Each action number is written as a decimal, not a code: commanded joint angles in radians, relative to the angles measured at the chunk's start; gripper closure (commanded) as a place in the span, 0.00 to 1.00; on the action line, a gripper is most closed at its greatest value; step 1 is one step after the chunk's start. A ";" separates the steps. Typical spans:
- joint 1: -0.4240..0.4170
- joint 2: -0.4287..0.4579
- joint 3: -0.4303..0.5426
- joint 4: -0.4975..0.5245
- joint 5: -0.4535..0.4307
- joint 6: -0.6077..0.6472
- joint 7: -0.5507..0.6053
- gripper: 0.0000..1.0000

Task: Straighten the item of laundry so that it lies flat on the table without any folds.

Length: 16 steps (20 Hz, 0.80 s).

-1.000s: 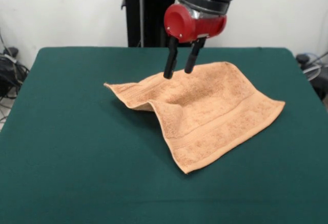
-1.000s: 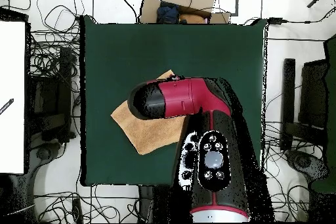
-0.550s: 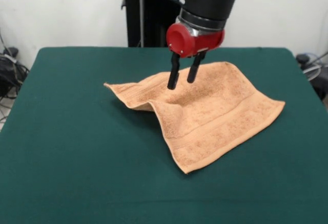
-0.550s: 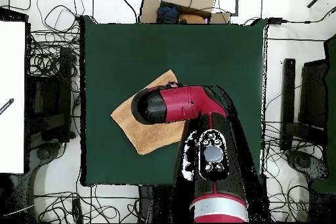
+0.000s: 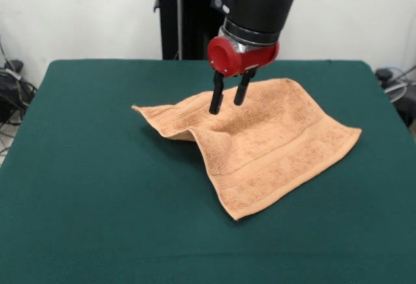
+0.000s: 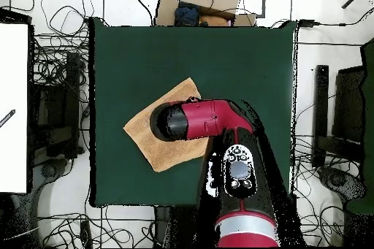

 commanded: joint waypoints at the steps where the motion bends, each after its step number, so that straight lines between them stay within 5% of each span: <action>1: -0.028 0.033 0.014 0.094 0.044 -0.066 0.235 0.00; 16: -0.048 -0.005 0.027 0.094 0.078 -0.003 0.190 0.00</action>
